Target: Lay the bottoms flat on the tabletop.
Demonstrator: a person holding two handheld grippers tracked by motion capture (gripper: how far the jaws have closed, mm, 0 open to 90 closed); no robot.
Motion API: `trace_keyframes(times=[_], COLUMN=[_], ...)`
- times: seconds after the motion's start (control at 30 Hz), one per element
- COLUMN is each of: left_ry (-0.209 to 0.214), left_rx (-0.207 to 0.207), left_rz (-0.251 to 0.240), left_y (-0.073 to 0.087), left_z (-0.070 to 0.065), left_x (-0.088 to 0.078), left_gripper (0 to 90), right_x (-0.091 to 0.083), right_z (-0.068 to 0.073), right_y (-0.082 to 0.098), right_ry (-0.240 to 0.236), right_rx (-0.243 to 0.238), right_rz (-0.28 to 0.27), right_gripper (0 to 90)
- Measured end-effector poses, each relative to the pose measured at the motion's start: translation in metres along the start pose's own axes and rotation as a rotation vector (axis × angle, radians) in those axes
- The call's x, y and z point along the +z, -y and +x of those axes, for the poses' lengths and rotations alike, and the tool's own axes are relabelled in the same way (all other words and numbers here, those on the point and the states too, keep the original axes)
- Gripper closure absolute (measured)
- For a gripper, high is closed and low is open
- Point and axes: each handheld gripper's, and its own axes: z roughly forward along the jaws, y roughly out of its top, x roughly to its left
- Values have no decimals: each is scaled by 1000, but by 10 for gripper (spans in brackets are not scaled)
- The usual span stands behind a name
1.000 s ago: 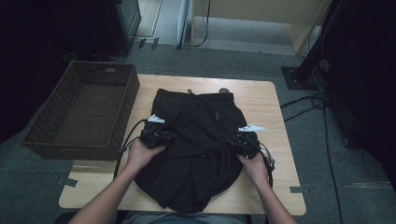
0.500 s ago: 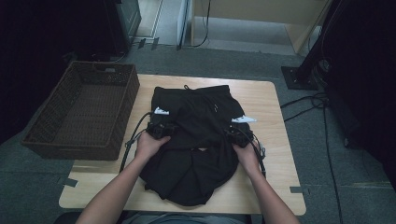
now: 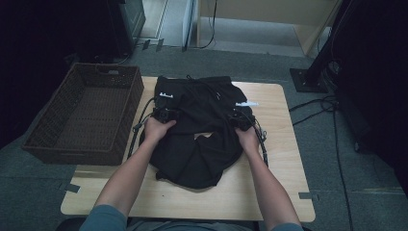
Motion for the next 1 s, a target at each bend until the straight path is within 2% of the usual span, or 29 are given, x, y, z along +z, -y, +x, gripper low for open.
trace_keyframes(times=[0.03,0.07,0.1,0.17,0.27,0.33,0.4,0.5,0.57,0.67,0.73,0.77,1.0], left_ry=[4,-1,-5,12,31,24,22,17,18,-25,-43,-51,-73], left_rx=[20,56,74,91,125,156,170,164,137,167,163,168,123], left_rz=[4,16,18,14,16,33,40,21,-4,-36,-52,-55,-64], left_y=[2,6,9,19,37,49,59,67,66,65,62,59,30], left_z=[-3,-8,-11,-18,-28,-33,-35,-33,-32,-32,-32,-32,-22], left_x=[-4,-10,-15,-26,-40,-43,-44,-39,-37,-32,-28,-25,-5], left_gripper=[573,562,545,525,515,507,504,502,517,544,555,556,579], right_x=[-3,-9,-18,-31,-46,-52,-55,-51,-46,-41,-37,-34,-8], right_z=[1,3,6,13,23,29,32,35,37,37,37,36,35], right_y=[-2,-2,0,4,17,27,35,43,45,44,42,40,14], right_ry=[-8,-29,-60,-64,-86,-97,-100,-91,-88,-87,-84,-83,-67], right_rx=[0,5,-4,-27,-58,-71,-76,-88,-81,-68,-58,-55,-36], right_rz=[20,13,-10,-30,-22,-16,-7,10,24,7,-14,-22,-19], right_gripper=[605,608,619,614,597,584,573,564,557,558,562,563,565])
